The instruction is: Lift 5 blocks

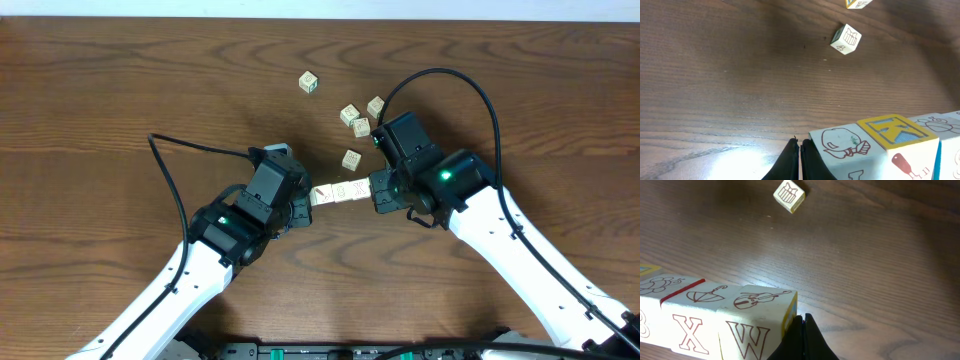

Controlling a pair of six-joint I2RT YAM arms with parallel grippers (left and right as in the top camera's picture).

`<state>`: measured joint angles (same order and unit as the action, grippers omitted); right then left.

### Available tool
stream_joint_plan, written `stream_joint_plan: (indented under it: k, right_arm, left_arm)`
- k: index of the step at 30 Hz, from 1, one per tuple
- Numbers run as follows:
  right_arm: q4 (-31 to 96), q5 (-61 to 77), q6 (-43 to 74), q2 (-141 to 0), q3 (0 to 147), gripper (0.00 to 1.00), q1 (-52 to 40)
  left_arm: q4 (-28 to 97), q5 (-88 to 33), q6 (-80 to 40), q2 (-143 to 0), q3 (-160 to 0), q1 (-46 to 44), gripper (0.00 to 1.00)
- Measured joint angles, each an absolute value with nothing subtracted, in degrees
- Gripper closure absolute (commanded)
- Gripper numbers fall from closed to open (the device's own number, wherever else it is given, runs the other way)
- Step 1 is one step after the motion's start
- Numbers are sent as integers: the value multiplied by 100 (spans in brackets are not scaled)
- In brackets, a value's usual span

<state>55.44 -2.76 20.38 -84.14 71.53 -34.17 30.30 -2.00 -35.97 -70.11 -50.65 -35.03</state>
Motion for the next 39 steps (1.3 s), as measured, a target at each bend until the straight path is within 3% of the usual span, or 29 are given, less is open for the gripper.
stream_joint_plan:
  k: [39]
  right_arm:
    - [5162, -187, 2196, -8855, 7153, 99, -3437]
  left_arm:
    - [2930, 108, -3616, -7354, -5072, -3426, 93]
